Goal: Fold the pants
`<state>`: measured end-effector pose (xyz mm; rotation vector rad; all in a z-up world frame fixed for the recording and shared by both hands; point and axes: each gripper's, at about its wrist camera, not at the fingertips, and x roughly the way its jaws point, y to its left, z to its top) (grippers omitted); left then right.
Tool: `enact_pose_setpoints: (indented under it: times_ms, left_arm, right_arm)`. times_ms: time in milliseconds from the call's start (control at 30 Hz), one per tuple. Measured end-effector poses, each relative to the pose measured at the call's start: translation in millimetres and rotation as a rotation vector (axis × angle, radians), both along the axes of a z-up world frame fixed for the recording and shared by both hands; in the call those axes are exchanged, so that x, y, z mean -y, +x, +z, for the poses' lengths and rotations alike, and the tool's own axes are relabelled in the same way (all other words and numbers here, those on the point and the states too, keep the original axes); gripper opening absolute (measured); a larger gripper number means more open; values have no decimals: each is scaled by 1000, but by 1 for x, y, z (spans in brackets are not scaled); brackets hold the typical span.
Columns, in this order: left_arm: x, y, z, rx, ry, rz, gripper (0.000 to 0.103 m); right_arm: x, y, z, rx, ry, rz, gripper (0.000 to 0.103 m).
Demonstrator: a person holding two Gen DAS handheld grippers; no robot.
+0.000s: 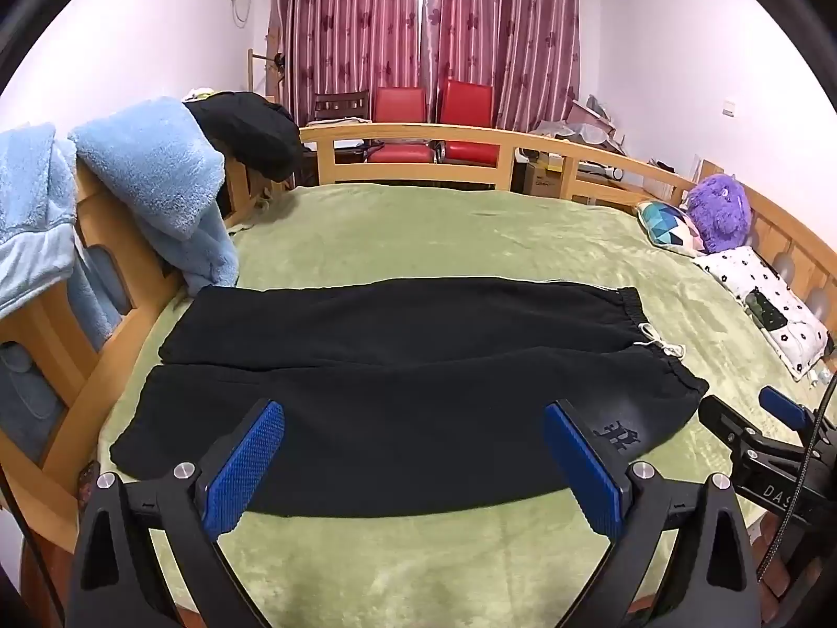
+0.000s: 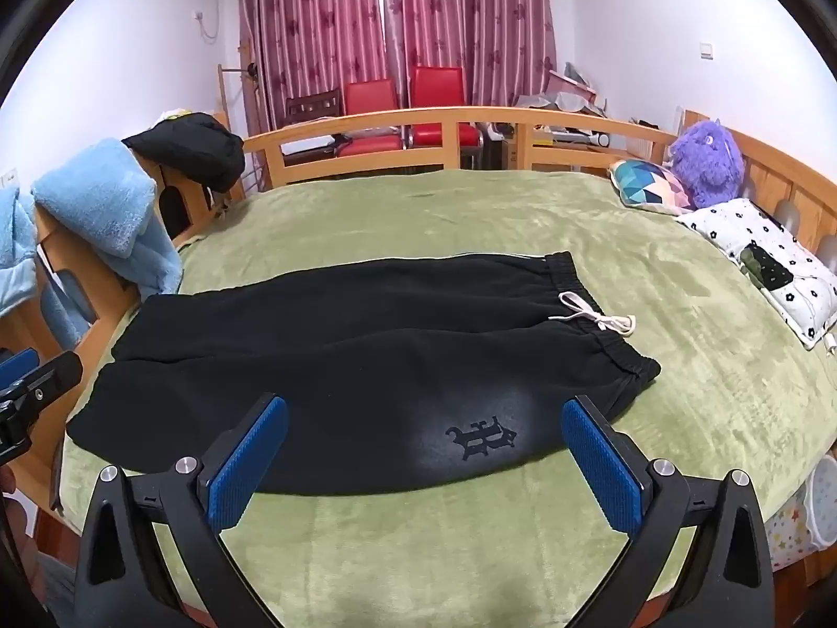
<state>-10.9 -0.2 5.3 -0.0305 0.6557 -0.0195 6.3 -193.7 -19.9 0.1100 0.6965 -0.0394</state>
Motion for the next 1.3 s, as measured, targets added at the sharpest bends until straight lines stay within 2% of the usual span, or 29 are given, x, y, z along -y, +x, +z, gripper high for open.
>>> enact_pose_setpoints:
  times_ms: [1300]
  left_arm:
    - [6,-1,-6,-22,-29,6,100]
  right_arm:
    - [-11,2,0,6,5,11,103]
